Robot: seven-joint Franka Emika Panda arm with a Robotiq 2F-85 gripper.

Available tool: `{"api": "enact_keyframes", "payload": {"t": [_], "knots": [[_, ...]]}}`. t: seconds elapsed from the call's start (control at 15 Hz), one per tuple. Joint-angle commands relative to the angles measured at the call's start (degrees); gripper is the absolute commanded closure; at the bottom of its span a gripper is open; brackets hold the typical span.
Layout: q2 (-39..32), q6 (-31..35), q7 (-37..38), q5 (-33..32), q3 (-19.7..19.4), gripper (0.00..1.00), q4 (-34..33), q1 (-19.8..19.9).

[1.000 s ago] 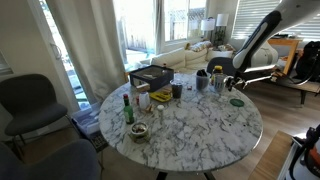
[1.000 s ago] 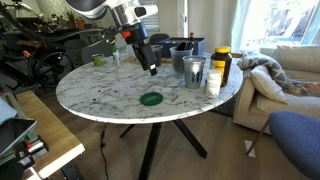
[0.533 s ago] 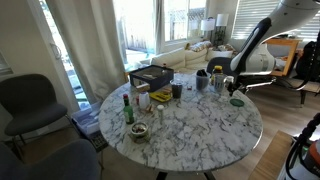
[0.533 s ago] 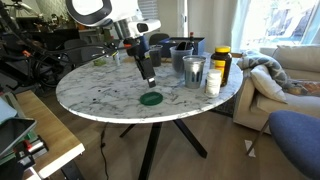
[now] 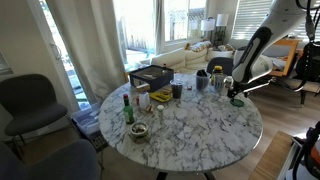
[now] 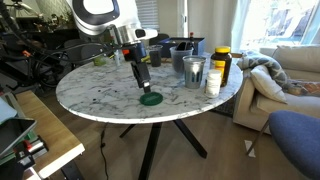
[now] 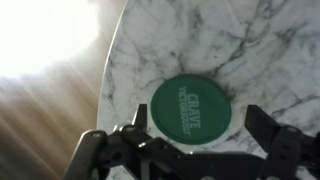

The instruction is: Put the green lid in the silver cup

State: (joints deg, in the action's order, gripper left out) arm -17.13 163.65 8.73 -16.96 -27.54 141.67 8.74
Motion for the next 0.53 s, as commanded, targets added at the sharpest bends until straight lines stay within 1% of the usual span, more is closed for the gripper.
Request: {"api": "enact_keyframes", "payload": {"t": [0.0, 0.13, 0.47], "knots": [[0.1, 1.0, -0.3, 0.8, 0.8, 0.00, -0.3, 0.4], [0.6, 1.5, -0.4, 1.4, 1.6, 0.00, -0.3, 0.6], [-1.1, 1.8, -1.3, 5.2, 3.9, 0.00, -0.7, 2.4]]}}
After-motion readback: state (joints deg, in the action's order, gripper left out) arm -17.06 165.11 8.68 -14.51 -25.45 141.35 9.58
